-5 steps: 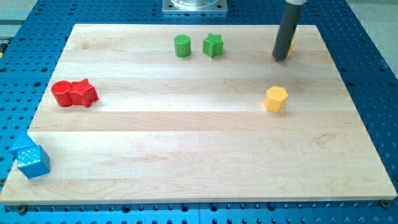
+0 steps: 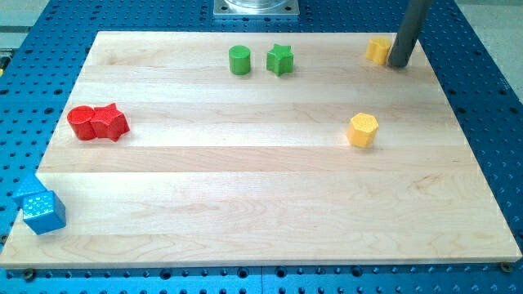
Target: Place the hexagon into the heart
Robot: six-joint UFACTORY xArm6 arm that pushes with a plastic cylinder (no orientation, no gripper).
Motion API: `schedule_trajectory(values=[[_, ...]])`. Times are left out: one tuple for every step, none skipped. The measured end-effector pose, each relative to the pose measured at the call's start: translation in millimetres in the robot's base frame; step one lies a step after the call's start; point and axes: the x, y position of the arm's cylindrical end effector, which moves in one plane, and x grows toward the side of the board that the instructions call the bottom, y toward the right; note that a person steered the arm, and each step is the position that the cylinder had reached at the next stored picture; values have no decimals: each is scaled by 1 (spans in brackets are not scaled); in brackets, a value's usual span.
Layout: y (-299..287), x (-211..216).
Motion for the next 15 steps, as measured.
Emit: schedule_trajectory(values=[[2, 104], [-27, 215], [-98, 205], [-91, 174], [-76, 131], [-80, 119], [-110, 129], [-108, 88], [-95, 64], [-89, 64], [-96, 100], [-102, 94], [-100, 69], [-82, 25], [-91, 26]])
